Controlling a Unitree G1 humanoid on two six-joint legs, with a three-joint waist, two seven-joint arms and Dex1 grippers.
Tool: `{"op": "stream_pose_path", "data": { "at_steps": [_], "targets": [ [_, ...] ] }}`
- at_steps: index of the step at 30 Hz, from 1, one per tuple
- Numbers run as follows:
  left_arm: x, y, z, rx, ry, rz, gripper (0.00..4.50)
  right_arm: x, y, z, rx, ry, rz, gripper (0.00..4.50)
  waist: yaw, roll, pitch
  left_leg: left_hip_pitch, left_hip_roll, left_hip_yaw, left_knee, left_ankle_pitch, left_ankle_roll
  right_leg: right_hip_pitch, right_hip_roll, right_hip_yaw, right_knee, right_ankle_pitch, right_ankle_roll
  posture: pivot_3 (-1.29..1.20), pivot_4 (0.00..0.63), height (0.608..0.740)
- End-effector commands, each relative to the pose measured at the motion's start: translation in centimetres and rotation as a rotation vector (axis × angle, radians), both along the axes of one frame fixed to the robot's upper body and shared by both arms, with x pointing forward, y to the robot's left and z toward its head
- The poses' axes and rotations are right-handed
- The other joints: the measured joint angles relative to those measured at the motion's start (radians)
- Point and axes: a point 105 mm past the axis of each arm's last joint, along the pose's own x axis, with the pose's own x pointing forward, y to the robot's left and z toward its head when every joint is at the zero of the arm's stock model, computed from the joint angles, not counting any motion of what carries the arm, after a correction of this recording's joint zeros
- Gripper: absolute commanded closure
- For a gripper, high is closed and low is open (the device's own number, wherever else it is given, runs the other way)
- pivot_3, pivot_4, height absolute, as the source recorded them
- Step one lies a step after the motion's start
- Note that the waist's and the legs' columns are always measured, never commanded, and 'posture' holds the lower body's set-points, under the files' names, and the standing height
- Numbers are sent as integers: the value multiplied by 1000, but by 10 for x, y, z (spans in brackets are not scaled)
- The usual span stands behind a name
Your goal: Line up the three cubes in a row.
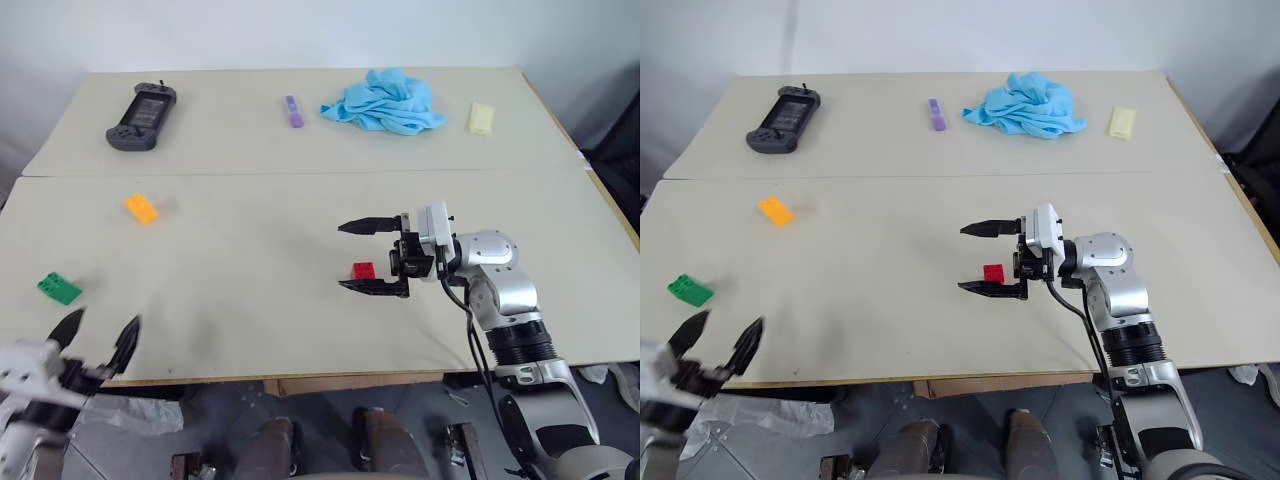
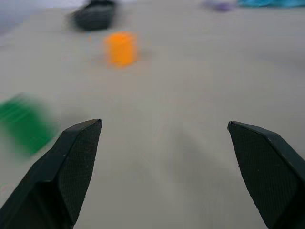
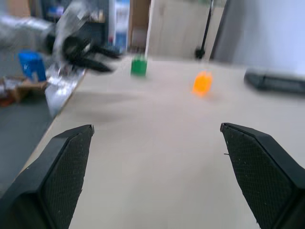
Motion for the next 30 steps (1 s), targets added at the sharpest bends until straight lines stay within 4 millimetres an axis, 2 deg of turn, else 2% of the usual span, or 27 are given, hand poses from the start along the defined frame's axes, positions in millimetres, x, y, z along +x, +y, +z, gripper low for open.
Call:
{"op": "stream_pose_path", "data": {
  "at_steps": [1, 7, 9, 13, 18, 21, 22, 25, 30],
  "targets": [
    [-27, 25, 5, -3, -56, 174, 0, -2, 0, 6, 42, -29, 27, 25, 10, -1, 0, 2, 0, 0, 0, 0, 0, 3, -1, 0, 0, 0, 0, 0, 150, 740],
    [-54, 54, -4, -55, -76, 364, 0, -1, -2, 3, 42, -75, 19, 25, 12, -2, -1, 4, 0, -3, 0, -2, 1, 7, -1, -2, -3, 0, 0, 0, 150, 740],
    [-56, 57, -9, -51, -56, 387, 0, -1, -3, 0, 29, -82, 18, 25, 5, -2, -1, 5, 0, -3, -1, -2, 1, 7, -1, -2, -4, 0, -1, 0, 150, 740],
    [-16, 38, 9, -43, -75, 295, 0, -1, -5, 2, 33, -64, 8, 25, 3, -3, -1, 4, 0, -4, -1, -3, 2, 7, -1, -3, -5, 0, -1, 0, 150, 740],
    [19, 25, 33, -143, -145, 419, 0, -5, 0, 6, 35, -56, 39, 25, -2, -3, -1, 4, 0, -5, -1, -3, 1, 7, -1, -3, -4, 0, 0, 0, 150, 740],
    [51, 5, 34, -162, -71, 411, 0, -6, 3, 6, 28, -53, 48, 25, -1, -3, -1, 4, 0, -5, -1, -3, 1, 7, 0, -3, 1, 0, 0, 0, 150, 740],
    [58, 4, 34, -165, -52, 459, 0, -6, 4, 6, 28, -51, 51, 25, -2, -3, -1, 4, -1, -5, -1, -3, 1, 7, 0, -3, 1, 0, 0, 0, 150, 740],
    [66, 10, 41, -146, -51, 624, 0, -6, 5, 8, 33, -49, 51, 25, -2, -4, -2, 4, -1, -4, -1, -2, 1, 6, 1, -3, 2, 0, 0, 0, 150, 740],
    [76, 8, 49, -177, -83, 716, 0, -6, 6, 9, 34, -48, 46, 25, -1, -4, -2, 4, -1, -4, -1, -2, 0, 6, 2, -3, 2, 0, 0, 0, 150, 740]
  ]
}}
